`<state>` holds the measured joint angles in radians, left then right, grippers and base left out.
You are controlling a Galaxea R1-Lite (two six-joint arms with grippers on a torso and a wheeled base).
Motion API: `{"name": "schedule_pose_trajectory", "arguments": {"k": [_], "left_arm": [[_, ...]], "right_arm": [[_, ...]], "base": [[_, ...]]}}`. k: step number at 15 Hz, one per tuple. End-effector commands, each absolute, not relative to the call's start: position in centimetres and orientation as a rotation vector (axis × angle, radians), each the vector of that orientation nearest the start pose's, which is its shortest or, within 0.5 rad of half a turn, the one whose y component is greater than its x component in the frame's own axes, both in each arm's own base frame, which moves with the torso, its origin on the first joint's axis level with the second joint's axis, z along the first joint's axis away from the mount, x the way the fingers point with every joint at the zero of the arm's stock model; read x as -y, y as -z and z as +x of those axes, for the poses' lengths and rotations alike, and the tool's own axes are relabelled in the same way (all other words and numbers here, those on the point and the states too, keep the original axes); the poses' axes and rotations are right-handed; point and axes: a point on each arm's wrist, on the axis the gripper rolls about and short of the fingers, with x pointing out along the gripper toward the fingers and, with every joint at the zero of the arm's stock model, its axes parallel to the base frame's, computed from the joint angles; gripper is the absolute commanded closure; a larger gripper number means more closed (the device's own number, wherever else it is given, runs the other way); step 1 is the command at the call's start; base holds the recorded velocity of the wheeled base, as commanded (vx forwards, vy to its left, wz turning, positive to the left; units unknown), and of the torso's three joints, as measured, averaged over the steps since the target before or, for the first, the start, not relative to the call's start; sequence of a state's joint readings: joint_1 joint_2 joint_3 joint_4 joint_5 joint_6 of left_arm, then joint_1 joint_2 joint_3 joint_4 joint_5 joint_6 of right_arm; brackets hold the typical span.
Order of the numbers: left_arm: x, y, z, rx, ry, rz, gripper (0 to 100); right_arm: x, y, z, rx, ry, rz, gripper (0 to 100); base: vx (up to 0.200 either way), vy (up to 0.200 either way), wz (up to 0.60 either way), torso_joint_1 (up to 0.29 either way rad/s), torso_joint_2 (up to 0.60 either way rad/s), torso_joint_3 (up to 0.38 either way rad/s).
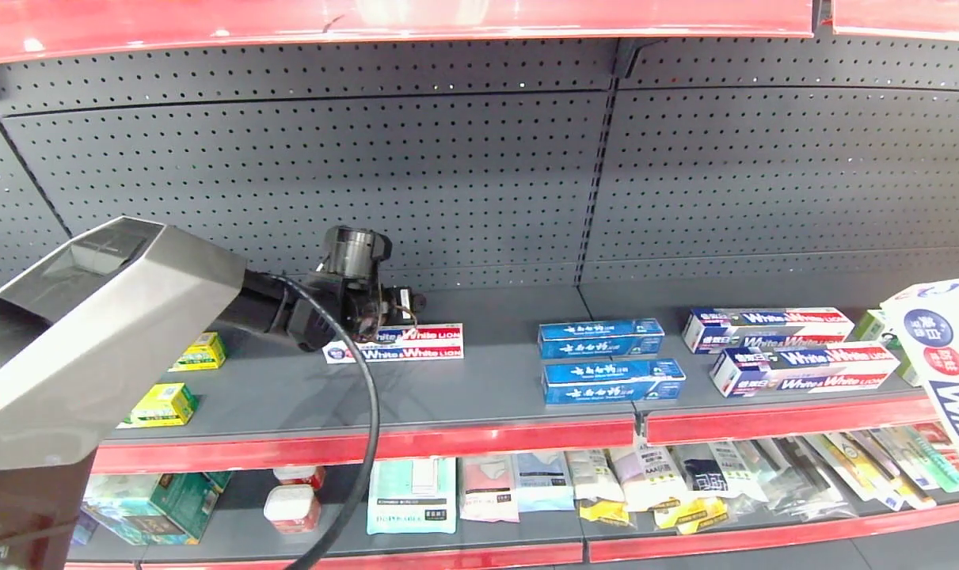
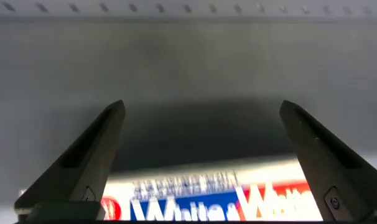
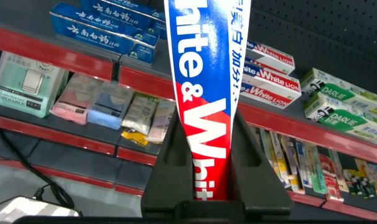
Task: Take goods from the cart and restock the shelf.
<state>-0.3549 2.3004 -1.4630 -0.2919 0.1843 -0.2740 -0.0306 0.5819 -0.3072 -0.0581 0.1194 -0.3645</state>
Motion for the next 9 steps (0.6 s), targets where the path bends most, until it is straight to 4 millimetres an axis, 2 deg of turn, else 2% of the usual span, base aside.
{"name": "schedule_pose_trajectory", "arguments": {"k": [1,9], "left_arm": [[16.1,-8.7,43.7,-0.566,0.087,-0.110,0],[17.8,-9.3,44.0,-0.654,0.098,-0.078,0]], "right_arm": [[-0.2,-16.6,3.8,-0.206,-0.130,-0.346,100],[-0.2,-15.9,3.8,-0.227,-0.135,-0.344,100]], "base": [[0.000,0.000,0.00,0.000,0.00,0.000],[0.000,0.000,0.00,0.000,0.00,0.000]]}}
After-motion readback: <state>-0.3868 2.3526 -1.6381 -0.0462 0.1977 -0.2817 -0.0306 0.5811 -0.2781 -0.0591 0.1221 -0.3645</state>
